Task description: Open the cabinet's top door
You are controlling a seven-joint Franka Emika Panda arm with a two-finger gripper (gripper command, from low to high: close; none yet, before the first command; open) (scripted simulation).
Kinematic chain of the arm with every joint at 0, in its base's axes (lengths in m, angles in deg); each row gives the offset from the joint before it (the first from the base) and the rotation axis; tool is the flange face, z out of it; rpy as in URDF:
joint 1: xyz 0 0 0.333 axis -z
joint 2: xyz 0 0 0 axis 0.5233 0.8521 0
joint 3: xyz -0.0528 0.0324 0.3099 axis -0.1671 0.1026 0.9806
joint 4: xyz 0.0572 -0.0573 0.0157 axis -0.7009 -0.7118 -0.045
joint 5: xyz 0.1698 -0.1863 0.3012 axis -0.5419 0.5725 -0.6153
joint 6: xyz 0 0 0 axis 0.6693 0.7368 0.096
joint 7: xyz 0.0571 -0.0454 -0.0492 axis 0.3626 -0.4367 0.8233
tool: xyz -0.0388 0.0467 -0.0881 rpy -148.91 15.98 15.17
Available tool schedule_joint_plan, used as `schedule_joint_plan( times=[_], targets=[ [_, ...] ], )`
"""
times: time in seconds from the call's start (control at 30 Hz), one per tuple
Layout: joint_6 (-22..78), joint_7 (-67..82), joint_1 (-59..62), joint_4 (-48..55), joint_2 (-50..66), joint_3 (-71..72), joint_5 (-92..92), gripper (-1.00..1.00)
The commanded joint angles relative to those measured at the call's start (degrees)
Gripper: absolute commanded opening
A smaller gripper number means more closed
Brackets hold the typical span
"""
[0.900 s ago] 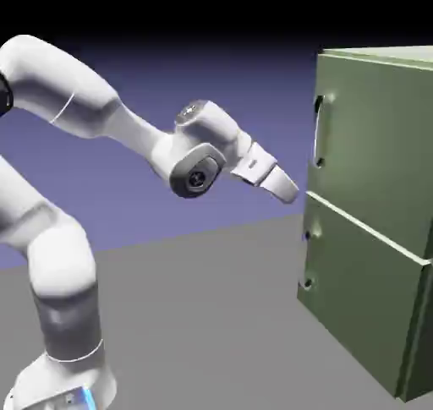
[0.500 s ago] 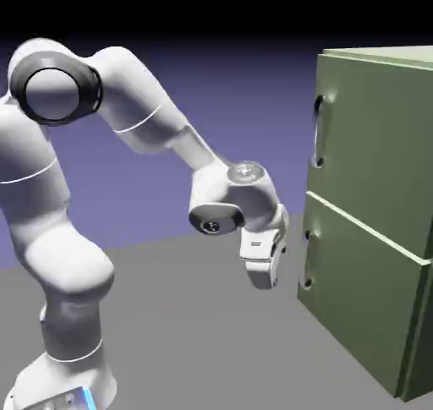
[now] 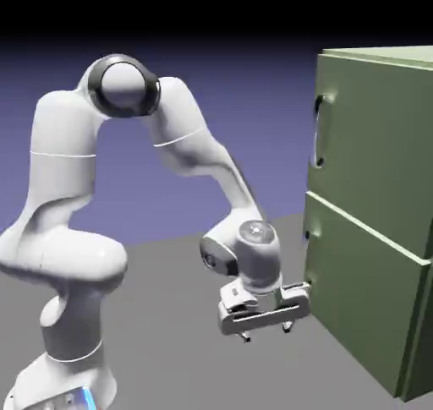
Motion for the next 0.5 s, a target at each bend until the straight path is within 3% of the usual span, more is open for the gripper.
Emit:
schedule_joint_plan(
  times=[0.0,0.47],
  targets=[
    [0.44,-1.59,-1.86,0.3,1.79,-1.92,-2.5,0.0],
    [6.54,-23.83,-27.82,4.56,26.78,-28.73,-37.39,0.0]
  ],
)
